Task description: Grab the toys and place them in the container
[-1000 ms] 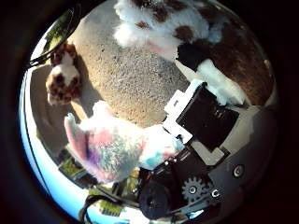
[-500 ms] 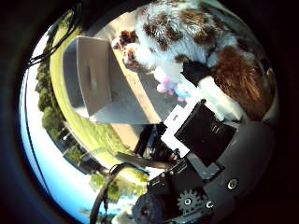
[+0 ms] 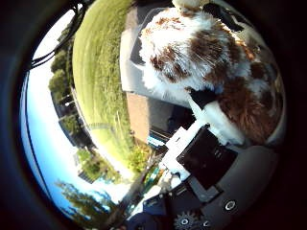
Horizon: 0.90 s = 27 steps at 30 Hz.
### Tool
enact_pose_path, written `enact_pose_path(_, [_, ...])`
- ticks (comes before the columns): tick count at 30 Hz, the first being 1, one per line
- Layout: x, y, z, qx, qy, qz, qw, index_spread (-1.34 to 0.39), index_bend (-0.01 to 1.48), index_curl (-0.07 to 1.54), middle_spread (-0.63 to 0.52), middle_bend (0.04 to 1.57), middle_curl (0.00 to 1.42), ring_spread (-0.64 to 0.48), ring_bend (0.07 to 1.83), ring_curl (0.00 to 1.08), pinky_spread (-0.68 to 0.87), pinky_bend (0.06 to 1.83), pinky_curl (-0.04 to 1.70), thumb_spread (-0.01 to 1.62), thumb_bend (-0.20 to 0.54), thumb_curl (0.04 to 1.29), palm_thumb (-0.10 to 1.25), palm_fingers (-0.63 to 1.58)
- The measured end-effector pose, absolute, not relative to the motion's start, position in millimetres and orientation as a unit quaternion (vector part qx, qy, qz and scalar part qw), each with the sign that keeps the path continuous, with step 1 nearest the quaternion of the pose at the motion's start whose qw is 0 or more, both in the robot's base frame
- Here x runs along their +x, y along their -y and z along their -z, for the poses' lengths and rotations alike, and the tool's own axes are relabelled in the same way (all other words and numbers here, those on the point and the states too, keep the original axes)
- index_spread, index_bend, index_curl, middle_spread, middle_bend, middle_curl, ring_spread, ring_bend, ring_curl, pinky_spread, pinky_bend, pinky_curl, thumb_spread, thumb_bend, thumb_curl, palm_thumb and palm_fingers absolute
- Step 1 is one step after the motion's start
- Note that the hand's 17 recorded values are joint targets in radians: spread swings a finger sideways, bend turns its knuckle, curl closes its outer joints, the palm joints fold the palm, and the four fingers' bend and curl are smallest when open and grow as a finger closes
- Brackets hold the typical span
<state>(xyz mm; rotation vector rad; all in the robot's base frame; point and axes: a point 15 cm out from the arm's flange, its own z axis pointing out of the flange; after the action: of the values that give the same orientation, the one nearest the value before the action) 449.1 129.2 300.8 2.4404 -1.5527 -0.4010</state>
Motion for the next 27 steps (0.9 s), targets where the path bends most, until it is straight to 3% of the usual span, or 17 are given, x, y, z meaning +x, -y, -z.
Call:
enact_pose_path(6, [471,-213,-281,0.846,0.522,0.084,0.069,-1.14,0.44,1.26,-0.17,1.38,1.01,-0.10,1.60,0.81,0.14,1.61,0.92,1.16,-0.013,0.76,0.96,0.73])
enact_pose_path(16, [532,-300,-180,0.836,0.549,0.026,-0.002,-1.13,0.45,1.40,-0.16,1.39,0.99,-0.10,1.58,0.80,0.14,1.58,0.92,1.13,-0.031,0.76,0.88,0.72])
enact_pose_path(24, [547,-294,-121,0.825,0.565,0.025,0.008,-1.06,0.48,1.32,-0.08,1.13,0.83,0.02,1.34,0.66,0.24,1.34,0.81,1.13,-0.025,0.70,0.82,0.78])
enact_pose_path(26, [547,-286,-113,0.824,0.566,0.025,0.018,-1.01,0.39,1.28,-0.07,1.03,0.78,0.04,1.29,0.63,0.27,1.30,0.79,1.13,-0.021,0.69,0.82,0.65])
enact_pose_path(27, [547,-283,-112,0.824,0.566,0.024,0.021,-0.97,0.31,1.26,-0.06,0.93,0.75,0.07,1.25,0.62,0.30,1.29,0.79,1.13,-0.025,0.68,0.82,0.48])
